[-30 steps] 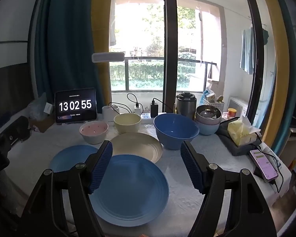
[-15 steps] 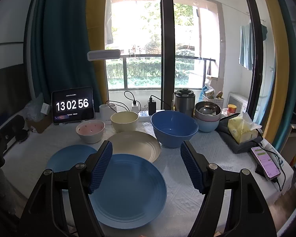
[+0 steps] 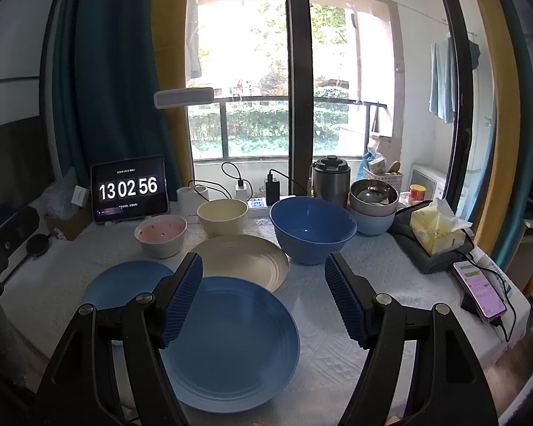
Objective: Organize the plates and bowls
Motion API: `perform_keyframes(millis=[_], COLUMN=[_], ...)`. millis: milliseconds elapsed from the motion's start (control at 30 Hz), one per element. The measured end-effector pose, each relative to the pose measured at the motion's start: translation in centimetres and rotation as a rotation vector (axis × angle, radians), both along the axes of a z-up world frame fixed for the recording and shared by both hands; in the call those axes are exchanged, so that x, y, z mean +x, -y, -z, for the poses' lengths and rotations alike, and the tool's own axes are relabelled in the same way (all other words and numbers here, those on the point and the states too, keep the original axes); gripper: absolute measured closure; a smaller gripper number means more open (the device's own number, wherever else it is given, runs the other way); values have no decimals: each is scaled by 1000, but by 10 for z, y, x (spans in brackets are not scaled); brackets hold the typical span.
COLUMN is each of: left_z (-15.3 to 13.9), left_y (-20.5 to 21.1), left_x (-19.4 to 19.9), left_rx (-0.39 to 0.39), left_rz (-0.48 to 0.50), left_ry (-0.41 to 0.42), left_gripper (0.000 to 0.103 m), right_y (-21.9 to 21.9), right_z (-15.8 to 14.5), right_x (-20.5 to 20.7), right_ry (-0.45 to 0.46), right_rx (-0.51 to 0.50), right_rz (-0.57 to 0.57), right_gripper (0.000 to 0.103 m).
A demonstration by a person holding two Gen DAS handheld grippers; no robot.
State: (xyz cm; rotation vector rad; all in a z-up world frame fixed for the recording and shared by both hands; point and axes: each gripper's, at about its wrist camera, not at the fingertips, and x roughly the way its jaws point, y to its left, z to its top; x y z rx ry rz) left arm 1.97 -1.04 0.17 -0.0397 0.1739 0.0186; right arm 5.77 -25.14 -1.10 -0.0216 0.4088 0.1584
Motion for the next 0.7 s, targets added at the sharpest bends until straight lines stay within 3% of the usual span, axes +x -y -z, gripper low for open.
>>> perform_keyframes(millis=[700], left_z=[0], left_y=[-1], left_x=[-1], left_rx=[-12], left_rz=[-7], left_ry=[-12], left_gripper=[1], right_y=[1], right_z=[4], right_x=[0], right_ry=[-15], right_rx=[1], right_rz=[4], right_gripper=[28])
